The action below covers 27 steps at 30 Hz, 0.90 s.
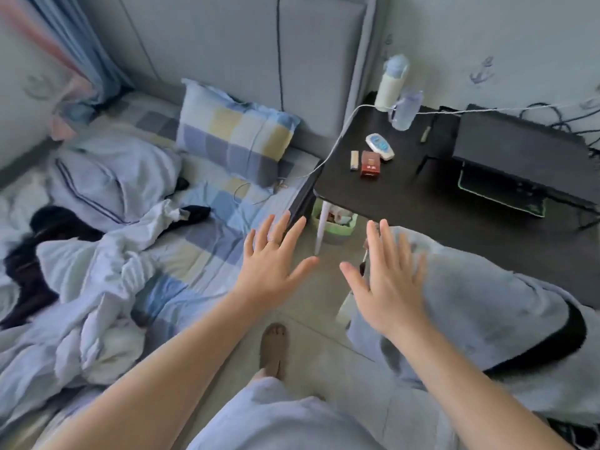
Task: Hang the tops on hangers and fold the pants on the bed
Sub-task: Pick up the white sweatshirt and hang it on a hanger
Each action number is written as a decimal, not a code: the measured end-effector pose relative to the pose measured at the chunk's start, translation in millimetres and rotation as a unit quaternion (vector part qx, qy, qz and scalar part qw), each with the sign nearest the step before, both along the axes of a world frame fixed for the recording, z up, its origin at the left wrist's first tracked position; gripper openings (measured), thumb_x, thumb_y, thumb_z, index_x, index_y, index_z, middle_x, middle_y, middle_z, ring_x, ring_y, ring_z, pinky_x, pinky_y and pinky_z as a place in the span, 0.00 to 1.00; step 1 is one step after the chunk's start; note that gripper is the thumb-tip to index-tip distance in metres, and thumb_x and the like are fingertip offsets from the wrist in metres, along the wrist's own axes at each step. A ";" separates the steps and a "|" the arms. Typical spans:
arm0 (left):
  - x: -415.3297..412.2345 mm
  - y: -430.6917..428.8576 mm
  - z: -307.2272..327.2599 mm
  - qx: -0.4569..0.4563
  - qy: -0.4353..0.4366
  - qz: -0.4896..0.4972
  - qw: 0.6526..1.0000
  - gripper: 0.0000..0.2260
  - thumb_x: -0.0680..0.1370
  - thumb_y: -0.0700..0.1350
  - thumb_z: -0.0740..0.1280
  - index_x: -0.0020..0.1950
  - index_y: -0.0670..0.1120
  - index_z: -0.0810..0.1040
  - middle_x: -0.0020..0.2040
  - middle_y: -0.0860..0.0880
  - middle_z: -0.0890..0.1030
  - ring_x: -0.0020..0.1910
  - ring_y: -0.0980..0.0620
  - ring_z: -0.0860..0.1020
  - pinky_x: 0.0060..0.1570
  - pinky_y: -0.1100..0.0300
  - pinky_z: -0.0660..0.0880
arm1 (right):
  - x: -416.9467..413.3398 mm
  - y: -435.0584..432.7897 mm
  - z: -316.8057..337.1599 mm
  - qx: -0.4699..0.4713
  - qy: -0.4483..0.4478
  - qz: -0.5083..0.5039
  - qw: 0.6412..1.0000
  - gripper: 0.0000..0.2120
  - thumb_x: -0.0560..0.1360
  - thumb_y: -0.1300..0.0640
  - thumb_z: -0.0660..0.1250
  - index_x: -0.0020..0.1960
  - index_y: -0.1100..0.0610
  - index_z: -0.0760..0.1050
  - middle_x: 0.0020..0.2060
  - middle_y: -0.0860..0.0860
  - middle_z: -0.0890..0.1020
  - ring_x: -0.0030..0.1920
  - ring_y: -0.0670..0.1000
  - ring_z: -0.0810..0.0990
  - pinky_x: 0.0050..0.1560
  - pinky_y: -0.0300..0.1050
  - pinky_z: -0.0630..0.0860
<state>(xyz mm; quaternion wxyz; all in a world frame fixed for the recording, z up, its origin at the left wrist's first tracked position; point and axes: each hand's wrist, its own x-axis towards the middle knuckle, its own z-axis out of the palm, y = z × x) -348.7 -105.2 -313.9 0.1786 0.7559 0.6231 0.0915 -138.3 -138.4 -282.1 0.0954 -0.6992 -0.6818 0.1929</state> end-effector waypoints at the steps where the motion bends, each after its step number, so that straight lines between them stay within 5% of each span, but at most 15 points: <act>1: -14.9 -13.8 -3.3 -0.006 0.001 0.023 1.000 0.36 0.75 0.73 0.41 0.81 0.61 0.46 0.83 0.54 0.45 0.81 0.50 0.39 0.78 0.42 0.41 | -14.0 -3.5 -3.7 -0.003 0.001 0.024 1.000 0.39 0.76 0.27 0.41 0.81 0.44 0.39 0.81 0.44 0.39 0.81 0.54 0.39 0.77 0.65 0.41; 9: -136.6 -95.0 -32.8 -0.041 -0.011 0.201 0.979 0.36 0.75 0.73 0.40 0.81 0.61 0.47 0.83 0.55 0.46 0.81 0.51 0.40 0.78 0.44 0.42 | -135.6 -17.0 -25.7 -0.041 -0.028 0.199 0.979 0.42 0.72 0.27 0.35 0.80 0.44 0.36 0.81 0.44 0.38 0.80 0.51 0.37 0.76 0.65 0.42; 13: -204.6 -125.9 -45.4 -0.066 -0.021 0.271 0.960 0.34 0.78 0.72 0.43 0.81 0.61 0.48 0.83 0.55 0.47 0.81 0.51 0.41 0.78 0.45 0.42 | -210.5 -16.1 -31.6 -0.055 -0.044 0.267 0.961 0.37 0.78 0.30 0.43 0.80 0.44 0.34 0.80 0.43 0.36 0.80 0.51 0.35 0.77 0.64 0.39; 18: -296.1 -163.3 -57.4 -0.100 -0.030 0.330 0.938 0.32 0.80 0.70 0.47 0.81 0.60 0.48 0.83 0.54 0.48 0.81 0.50 0.42 0.78 0.46 0.44 | -308.1 -15.3 -45.2 -0.084 -0.053 0.305 0.947 0.36 0.80 0.34 0.47 0.80 0.44 0.34 0.80 0.43 0.36 0.80 0.50 0.35 0.77 0.63 0.38; 23: -371.4 -189.8 -73.6 -0.132 -0.045 0.364 0.921 0.39 0.73 0.73 0.39 0.82 0.59 0.50 0.83 0.53 0.50 0.81 0.50 0.44 0.78 0.47 0.45 | -383.9 -13.7 -63.2 -0.117 -0.065 0.324 0.936 0.36 0.80 0.33 0.46 0.80 0.42 0.34 0.80 0.42 0.36 0.80 0.49 0.34 0.76 0.62 0.37; 27: -414.2 -202.1 -90.9 -0.154 -0.061 0.390 0.906 0.31 0.81 0.67 0.50 0.82 0.58 0.51 0.83 0.52 0.51 0.81 0.50 0.45 0.77 0.47 0.46 | -430.4 -8.5 -75.5 -0.135 -0.079 0.336 0.929 0.35 0.81 0.34 0.47 0.80 0.43 0.35 0.80 0.42 0.37 0.80 0.48 0.35 0.77 0.62 0.38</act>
